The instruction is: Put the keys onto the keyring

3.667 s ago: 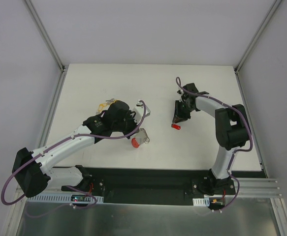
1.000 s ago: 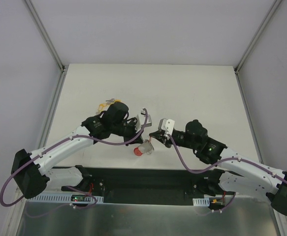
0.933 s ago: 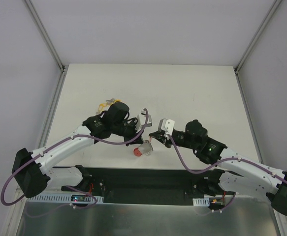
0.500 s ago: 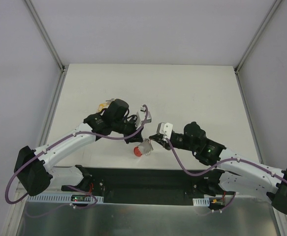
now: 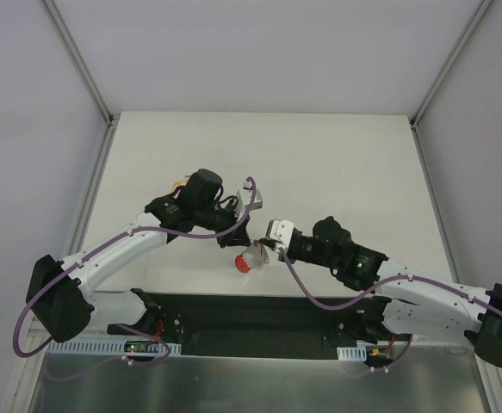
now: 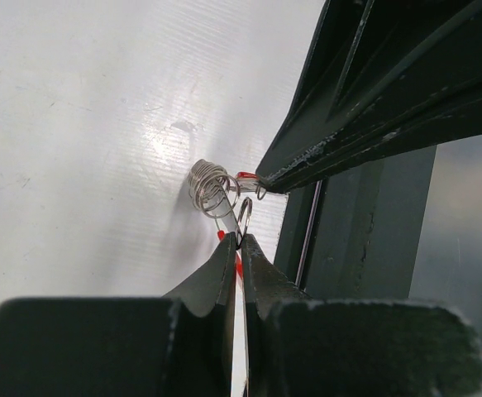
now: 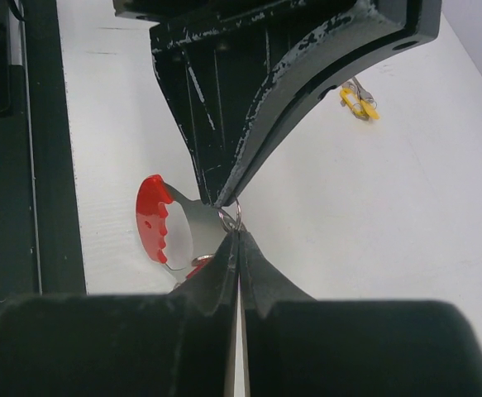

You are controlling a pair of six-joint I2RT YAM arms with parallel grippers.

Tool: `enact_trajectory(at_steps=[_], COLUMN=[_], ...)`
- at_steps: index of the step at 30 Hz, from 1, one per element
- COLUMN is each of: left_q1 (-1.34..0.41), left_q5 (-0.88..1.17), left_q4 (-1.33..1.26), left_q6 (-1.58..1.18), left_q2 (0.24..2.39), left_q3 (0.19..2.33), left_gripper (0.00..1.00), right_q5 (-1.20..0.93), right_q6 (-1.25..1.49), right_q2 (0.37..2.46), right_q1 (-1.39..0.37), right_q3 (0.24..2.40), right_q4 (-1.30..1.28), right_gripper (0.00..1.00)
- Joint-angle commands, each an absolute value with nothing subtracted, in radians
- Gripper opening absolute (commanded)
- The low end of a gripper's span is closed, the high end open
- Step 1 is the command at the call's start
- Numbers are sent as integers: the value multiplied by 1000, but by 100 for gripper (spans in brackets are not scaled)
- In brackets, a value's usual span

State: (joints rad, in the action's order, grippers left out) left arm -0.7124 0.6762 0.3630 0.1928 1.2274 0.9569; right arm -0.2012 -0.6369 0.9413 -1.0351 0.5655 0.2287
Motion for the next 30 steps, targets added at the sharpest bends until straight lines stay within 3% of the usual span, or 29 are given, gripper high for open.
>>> enact_trajectory(at_steps=[1,30], left_q1=[-710,-710], left_q5=[721,747], left_q4=[330,330], left_q6=[187,181], left_q2=[1223,1232], left_q3=[993,997], left_gripper=[0,0], right_q5=[-152,-115], right_q6=[-670,-692], right_q2=[948,963], right_q1=[-1052,-1083], right_q3=[595,600], right_q4=[282,304], right_gripper=[1,1])
